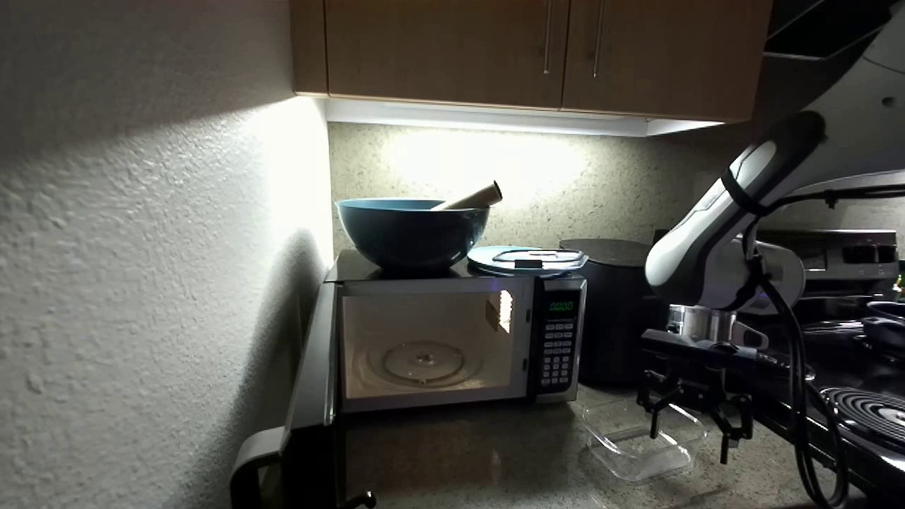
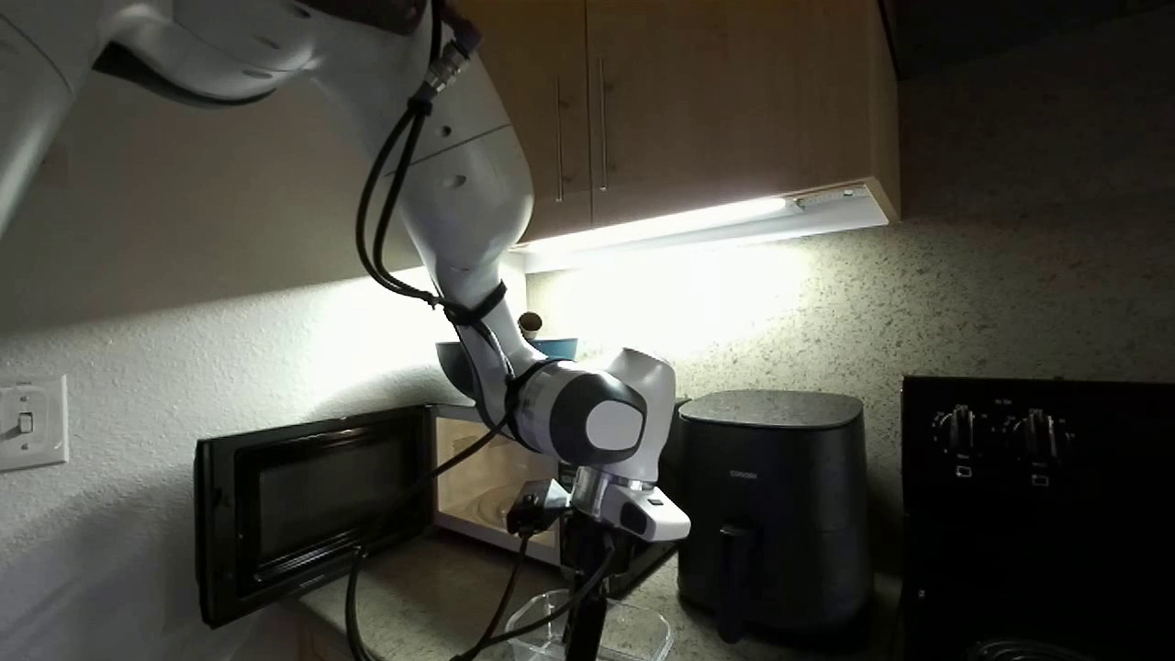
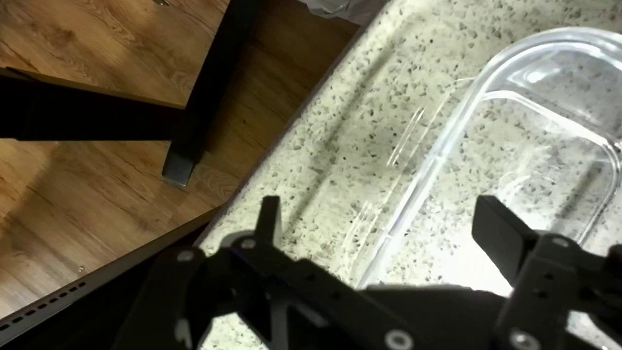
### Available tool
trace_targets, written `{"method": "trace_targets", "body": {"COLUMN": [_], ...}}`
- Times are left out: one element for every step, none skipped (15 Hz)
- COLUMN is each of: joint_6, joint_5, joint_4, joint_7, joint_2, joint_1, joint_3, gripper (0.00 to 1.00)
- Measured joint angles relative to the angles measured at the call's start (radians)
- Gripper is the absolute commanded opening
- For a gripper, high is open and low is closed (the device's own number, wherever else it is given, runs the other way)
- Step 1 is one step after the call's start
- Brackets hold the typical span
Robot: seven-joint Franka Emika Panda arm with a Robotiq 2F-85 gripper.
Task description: Put the clear lunch box inside the microwave
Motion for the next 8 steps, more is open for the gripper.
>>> {"method": "trace_targets", "body": {"joint_6": [0.0, 0.0, 0.0, -0.002, -0.004, -0.005, -0.006, -0.006], "joint_5": [0.0, 0.0, 0.0, 0.0, 0.0, 0.0, 0.0, 0.0], "joint_4": [0.011, 0.022, 0.032, 0.043, 0.055, 0.065, 0.075, 0.083], "joint_7": [0.0, 0.0, 0.0, 0.0, 0.0, 0.0, 0.0, 0.0], "joint_2": [0.015, 0.031, 0.047, 0.062, 0.076, 0.089, 0.1, 0.108], "joint_1": [0.0, 0.0, 0.0, 0.0, 0.0, 0.0, 0.0, 0.0], "joint_3": [0.001, 0.002, 0.004, 0.005, 0.007, 0.008, 0.009, 0.011], "gripper": [0.74, 0.67, 0.61, 0.53, 0.47, 0.4, 0.34, 0.28]}}
